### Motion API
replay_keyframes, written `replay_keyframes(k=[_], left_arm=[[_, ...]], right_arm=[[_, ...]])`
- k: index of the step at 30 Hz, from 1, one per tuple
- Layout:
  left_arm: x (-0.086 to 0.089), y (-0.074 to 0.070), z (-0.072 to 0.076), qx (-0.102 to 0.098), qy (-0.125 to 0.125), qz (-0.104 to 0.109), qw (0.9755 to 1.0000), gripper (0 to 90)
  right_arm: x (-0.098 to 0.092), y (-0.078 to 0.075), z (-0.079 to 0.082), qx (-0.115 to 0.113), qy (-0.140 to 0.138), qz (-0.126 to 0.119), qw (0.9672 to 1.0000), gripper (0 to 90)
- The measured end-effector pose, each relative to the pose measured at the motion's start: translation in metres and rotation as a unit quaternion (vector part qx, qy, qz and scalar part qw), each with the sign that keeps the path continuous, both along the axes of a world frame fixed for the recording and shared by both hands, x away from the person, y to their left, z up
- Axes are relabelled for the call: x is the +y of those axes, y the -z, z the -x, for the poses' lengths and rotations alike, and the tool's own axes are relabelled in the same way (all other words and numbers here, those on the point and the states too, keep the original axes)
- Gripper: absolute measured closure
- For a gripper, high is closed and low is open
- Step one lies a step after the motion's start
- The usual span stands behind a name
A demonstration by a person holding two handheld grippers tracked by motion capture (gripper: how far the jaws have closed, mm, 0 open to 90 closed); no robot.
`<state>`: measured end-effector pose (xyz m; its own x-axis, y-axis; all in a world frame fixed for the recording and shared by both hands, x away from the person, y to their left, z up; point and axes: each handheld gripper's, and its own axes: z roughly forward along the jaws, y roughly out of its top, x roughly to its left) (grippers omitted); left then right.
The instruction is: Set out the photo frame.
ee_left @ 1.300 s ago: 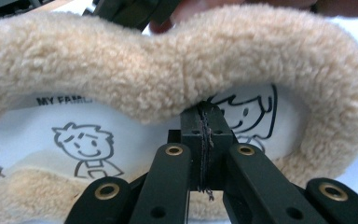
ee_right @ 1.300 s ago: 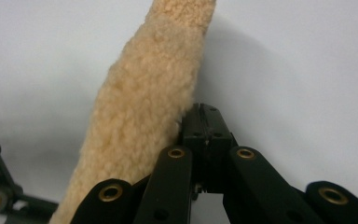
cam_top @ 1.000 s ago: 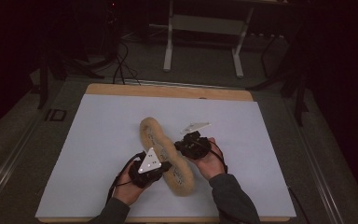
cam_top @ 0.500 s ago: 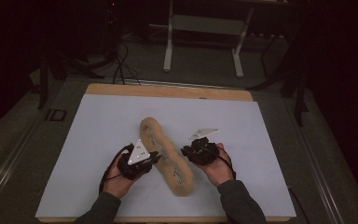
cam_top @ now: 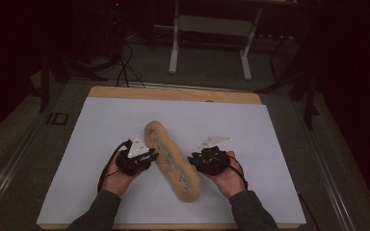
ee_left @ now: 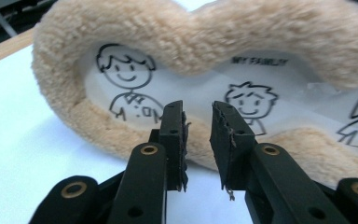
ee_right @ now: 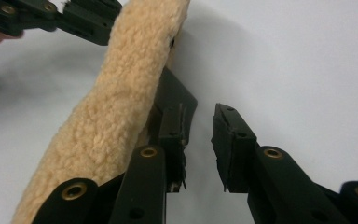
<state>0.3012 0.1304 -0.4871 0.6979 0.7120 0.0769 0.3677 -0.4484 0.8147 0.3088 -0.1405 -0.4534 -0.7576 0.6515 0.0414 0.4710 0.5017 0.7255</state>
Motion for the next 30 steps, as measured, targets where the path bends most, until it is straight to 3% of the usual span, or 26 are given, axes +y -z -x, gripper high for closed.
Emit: replay_keyframes(k=[12, 19, 25, 30], left_arm=[[0.007, 0.003, -0.018, 0.017, -0.031, -0.003, 0.9994, 72.4], [0.011, 0.009, -0.027, 0.029, -0.056, -0.004, 0.998, 70.0], [0.018, 0.011, -0.034, 0.033, -0.087, 0.01, 0.9956, 65.5], [0.019, 0.009, -0.038, 0.033, -0.097, 0.003, 0.9947, 61.4]], right_arm=[[-0.019, -0.011, 0.004, 0.009, 0.031, -0.05, 0.9982, 67.1], [-0.022, -0.019, 0.013, 0.013, 0.025, -0.08, 0.9964, 60.2], [-0.02, -0.019, 0.022, 0.022, 0.02, -0.093, 0.9952, 55.4], [-0.017, -0.018, 0.029, 0.023, 0.014, -0.096, 0.995, 53.2]])
